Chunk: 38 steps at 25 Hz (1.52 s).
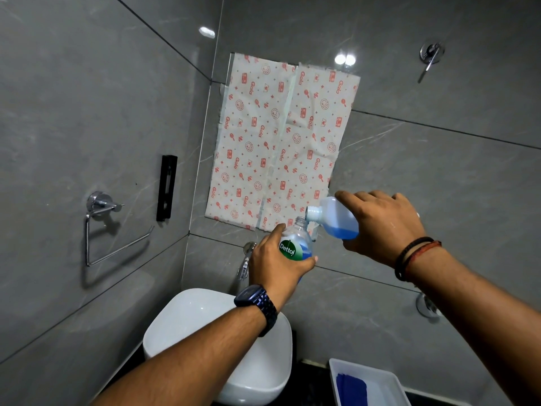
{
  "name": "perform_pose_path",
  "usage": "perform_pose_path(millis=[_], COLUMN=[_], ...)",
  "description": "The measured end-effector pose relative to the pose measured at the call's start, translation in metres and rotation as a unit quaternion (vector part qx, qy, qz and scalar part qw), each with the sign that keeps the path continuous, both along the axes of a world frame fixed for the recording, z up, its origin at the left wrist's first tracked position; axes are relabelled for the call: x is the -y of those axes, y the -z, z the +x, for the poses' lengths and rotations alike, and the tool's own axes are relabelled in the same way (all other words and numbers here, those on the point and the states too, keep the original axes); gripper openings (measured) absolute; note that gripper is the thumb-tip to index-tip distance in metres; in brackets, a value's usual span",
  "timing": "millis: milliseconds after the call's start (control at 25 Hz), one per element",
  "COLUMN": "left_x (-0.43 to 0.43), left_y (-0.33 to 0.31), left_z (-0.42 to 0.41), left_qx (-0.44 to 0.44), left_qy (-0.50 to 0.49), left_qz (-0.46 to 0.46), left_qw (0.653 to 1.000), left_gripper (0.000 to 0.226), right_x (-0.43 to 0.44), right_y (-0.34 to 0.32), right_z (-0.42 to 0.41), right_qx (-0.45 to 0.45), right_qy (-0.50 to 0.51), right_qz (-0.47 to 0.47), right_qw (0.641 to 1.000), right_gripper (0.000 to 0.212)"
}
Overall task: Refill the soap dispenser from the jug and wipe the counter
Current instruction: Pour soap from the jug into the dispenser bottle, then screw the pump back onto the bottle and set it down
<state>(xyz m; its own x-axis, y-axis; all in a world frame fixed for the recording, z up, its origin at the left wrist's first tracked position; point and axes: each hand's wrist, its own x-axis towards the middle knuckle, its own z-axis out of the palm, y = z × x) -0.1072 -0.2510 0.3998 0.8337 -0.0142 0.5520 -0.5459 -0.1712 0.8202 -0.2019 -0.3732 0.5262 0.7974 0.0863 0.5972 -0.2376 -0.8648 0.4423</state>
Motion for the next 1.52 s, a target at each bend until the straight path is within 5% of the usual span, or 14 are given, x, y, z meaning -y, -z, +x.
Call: perform_pose_path(millis=[440,600,800,1000,1200,1520], left_x=[-0.005,-0.013,-0.048,-0.102,-0.158,-0.207], left_y=[0.005,0.007,0.042,0.125,0.226,0.363], left_z=[0.004,0.008,0.027,0.059,0.074,0.099], left_qx=[0.002,0.006,-0.011,-0.08,-0.145,-0.165], left_qy=[0.0,-0.018,-0.054,-0.121,-0.135,-0.139], left_qz=[-0.002,0.002,0.009,0.054,0.062,0.077], left_qw=[1.0,1.0,0.998,0.988,0.978,0.973], left_gripper=[0.09,0.087,0.074,0.085,0.086,0.083], right_x=[0.004,0.006,0.008,0.003,-0.003,0.011], right_y=[0.009,0.028,0.094,0.203,0.326,0.47], right_z=[0.007,0.017,0.044,0.068,0.078,0.069], right_qx=[0.005,0.018,-0.002,-0.064,-0.153,-0.132], right_qy=[-0.018,-0.065,-0.129,-0.123,-0.124,-0.084], right_qz=[0.037,0.172,0.435,0.569,0.644,0.727], right_qw=[0.999,0.983,0.891,0.81,0.739,0.669], right_gripper=[0.075,0.072,0.067,0.067,0.072,0.071])
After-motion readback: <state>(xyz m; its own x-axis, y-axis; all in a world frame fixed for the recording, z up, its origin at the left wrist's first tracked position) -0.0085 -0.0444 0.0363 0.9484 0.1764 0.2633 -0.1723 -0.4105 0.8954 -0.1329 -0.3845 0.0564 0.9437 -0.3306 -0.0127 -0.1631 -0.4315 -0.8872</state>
